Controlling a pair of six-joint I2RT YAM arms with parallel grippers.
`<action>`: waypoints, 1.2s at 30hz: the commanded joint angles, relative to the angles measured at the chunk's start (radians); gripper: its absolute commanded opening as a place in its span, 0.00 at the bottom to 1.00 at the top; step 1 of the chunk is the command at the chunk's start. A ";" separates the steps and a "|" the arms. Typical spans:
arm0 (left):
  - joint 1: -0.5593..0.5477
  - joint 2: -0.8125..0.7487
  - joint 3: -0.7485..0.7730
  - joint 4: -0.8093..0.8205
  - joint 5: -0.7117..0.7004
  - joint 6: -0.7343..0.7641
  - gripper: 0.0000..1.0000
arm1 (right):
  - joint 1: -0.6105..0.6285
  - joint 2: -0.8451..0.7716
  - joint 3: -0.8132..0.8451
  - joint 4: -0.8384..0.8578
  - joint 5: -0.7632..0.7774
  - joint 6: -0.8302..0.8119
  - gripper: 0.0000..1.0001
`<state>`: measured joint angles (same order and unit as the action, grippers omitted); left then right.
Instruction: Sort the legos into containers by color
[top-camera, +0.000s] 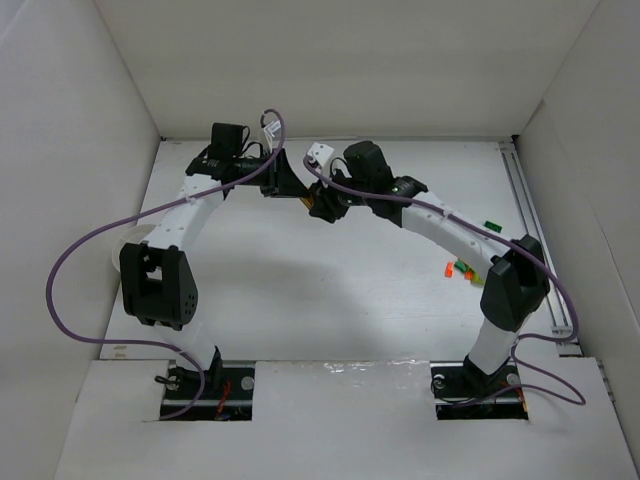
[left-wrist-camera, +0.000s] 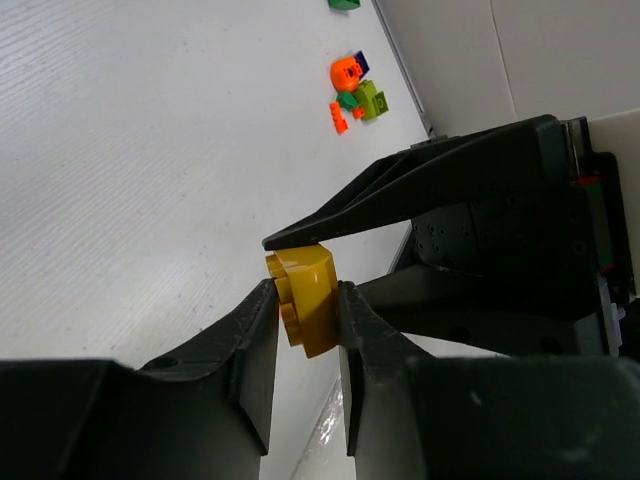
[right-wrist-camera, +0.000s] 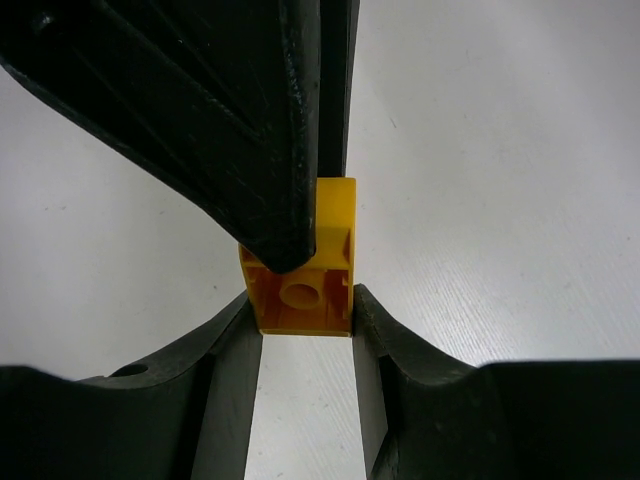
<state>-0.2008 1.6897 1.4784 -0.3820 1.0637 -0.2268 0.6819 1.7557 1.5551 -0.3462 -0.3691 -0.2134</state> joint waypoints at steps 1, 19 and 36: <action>0.001 -0.010 -0.006 -0.012 -0.028 0.049 0.04 | 0.005 -0.012 0.010 0.104 0.022 0.020 0.17; 0.265 -0.174 0.077 -0.170 -0.431 0.230 0.00 | -0.188 -0.242 -0.306 0.052 -0.019 0.088 0.91; 0.707 -0.263 -0.012 -0.423 -0.631 0.360 0.00 | -0.358 -0.148 -0.184 -0.112 -0.071 0.129 0.91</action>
<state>0.5022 1.4403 1.4834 -0.7555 0.4870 0.1047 0.3332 1.5982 1.3132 -0.4492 -0.4175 -0.0963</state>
